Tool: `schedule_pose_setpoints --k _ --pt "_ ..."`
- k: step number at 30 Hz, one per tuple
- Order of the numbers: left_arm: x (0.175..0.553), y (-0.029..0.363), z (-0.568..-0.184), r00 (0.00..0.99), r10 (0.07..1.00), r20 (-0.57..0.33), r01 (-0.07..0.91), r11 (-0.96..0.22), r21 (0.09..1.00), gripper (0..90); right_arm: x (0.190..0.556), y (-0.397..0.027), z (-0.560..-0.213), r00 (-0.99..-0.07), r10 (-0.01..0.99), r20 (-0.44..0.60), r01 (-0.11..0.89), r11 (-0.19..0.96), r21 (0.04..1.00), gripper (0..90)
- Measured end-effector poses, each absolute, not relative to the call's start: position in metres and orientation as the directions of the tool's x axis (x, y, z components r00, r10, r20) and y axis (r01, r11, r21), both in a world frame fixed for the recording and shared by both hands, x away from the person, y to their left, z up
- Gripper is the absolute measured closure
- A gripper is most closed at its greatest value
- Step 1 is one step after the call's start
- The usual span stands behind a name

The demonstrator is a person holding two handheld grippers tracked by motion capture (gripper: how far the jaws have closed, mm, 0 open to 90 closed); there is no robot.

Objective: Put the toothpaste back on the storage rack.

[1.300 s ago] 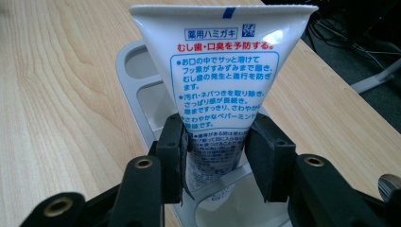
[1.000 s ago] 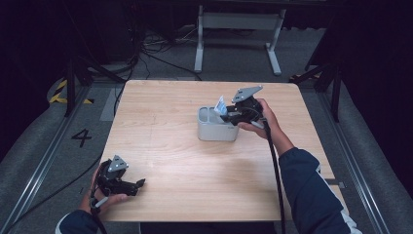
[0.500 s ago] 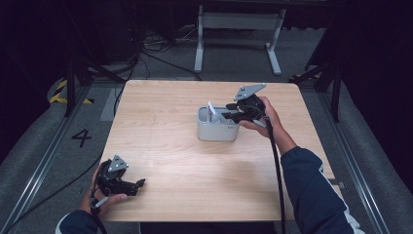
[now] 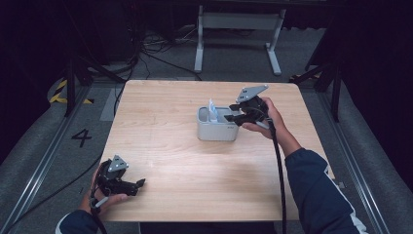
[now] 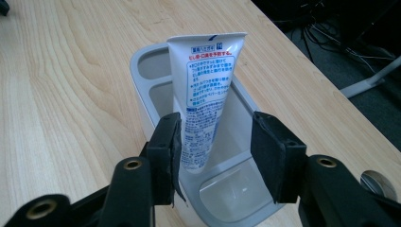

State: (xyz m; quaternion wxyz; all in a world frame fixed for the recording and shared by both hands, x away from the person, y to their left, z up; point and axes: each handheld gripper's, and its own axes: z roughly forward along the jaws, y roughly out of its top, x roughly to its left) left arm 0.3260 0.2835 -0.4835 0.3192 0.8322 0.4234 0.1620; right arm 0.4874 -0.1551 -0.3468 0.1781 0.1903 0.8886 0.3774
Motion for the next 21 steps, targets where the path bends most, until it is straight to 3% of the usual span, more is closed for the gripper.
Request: schedule_pose_setpoints --k 21 --pt "0.326 0.283 -0.484 0.587 0.809 -0.003 0.603 -0.435 0.668 0.4 0.466 -0.173 -0.339 -0.845 0.475 -0.245 0.191 0.697 0.691 35.9"
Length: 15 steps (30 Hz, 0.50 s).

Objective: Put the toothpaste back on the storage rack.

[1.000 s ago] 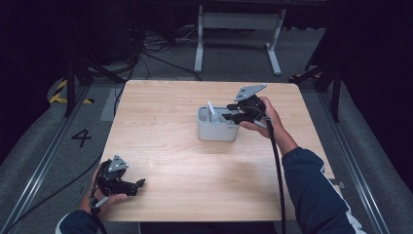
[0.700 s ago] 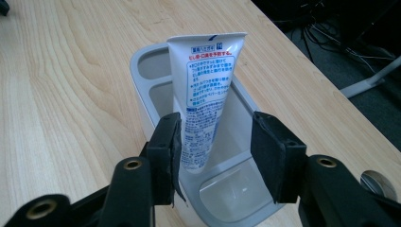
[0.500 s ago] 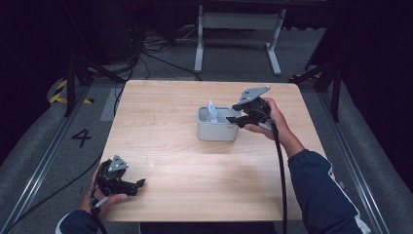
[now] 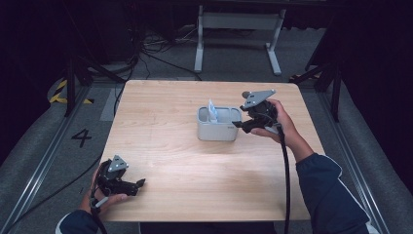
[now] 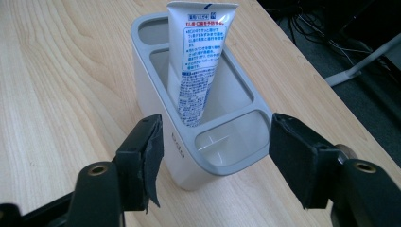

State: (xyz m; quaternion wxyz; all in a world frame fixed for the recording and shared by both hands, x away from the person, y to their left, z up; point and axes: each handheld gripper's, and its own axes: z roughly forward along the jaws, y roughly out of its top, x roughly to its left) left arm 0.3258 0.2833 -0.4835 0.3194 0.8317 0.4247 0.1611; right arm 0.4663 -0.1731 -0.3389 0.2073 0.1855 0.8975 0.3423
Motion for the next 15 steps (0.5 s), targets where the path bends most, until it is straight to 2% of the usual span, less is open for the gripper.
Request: schedule_pose_setpoints --k 15 --pt "0.326 0.283 -0.484 0.587 0.81 -0.001 0.602 -0.436 0.669 0.5 0.452 -0.19 -0.34 -0.823 0.501 -0.268 0.201 0.698 0.687 28.8"
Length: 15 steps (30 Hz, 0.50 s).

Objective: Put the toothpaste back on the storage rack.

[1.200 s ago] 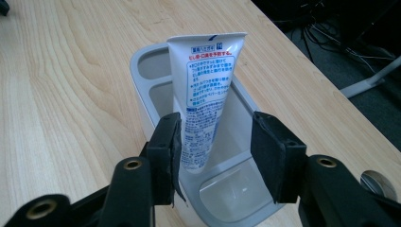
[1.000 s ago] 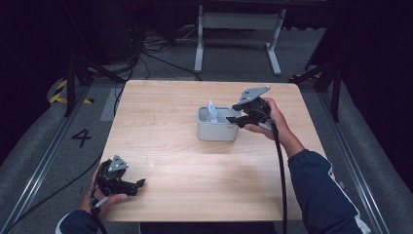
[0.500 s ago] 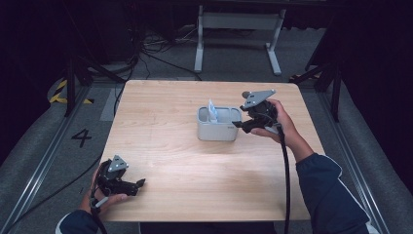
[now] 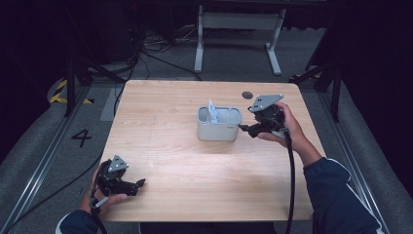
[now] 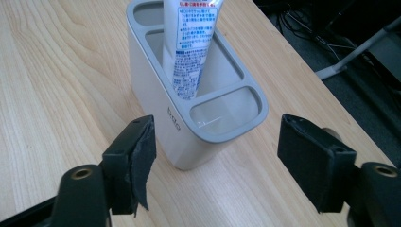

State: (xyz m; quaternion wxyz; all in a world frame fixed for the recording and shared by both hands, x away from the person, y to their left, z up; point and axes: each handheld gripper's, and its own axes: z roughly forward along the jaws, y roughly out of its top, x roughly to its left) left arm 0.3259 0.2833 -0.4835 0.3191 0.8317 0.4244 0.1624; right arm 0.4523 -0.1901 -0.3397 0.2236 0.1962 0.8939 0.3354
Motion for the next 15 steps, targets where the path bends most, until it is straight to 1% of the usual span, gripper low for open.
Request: schedule_pose_setpoints --k 15 --pt "0.326 0.283 -0.484 0.586 0.81 -0.003 0.604 -0.435 0.668 0.5 0.436 -0.206 -0.354 -0.818 0.499 -0.288 0.209 0.723 0.659 28.1"
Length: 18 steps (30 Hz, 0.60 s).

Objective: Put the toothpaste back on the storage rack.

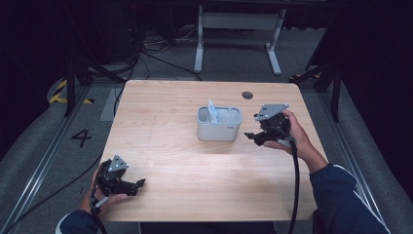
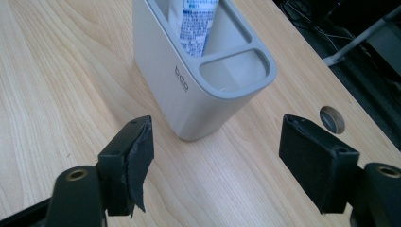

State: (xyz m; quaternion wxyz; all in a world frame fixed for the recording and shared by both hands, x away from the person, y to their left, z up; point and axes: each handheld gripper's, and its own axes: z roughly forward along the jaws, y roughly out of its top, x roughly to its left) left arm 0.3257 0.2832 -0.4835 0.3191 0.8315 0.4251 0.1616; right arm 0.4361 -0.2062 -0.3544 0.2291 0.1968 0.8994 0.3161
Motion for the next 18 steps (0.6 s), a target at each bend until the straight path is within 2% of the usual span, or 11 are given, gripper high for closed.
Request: schedule_pose_setpoints --k 18 --pt "0.326 0.283 -0.484 0.587 0.81 -0.001 0.602 -0.436 0.669 0.5 0.414 -0.25 -0.388 -0.79 0.561 -0.248 0.297 0.704 0.646 27.7"
